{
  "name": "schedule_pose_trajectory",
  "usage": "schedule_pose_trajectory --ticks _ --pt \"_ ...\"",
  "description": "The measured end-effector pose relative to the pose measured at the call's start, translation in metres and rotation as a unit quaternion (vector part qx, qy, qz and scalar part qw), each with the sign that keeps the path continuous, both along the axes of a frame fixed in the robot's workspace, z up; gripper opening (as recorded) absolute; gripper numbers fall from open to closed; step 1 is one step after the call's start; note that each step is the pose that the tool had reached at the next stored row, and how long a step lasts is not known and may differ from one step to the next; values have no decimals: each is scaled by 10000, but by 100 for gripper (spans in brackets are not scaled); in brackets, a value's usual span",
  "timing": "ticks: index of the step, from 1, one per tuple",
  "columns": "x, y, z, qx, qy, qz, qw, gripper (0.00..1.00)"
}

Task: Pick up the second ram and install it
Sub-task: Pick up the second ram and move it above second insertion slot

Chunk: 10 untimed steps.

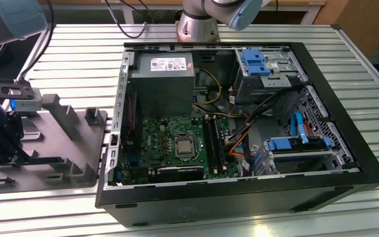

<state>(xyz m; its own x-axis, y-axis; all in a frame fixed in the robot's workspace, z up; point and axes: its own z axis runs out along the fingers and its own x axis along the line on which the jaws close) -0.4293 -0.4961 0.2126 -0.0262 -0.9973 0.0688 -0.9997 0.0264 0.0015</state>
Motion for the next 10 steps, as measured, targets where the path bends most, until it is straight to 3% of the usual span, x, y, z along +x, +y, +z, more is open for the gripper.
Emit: schedule_pose_trajectory --ticks 10 --pt "0 0 70 0 0 0 10000 12"
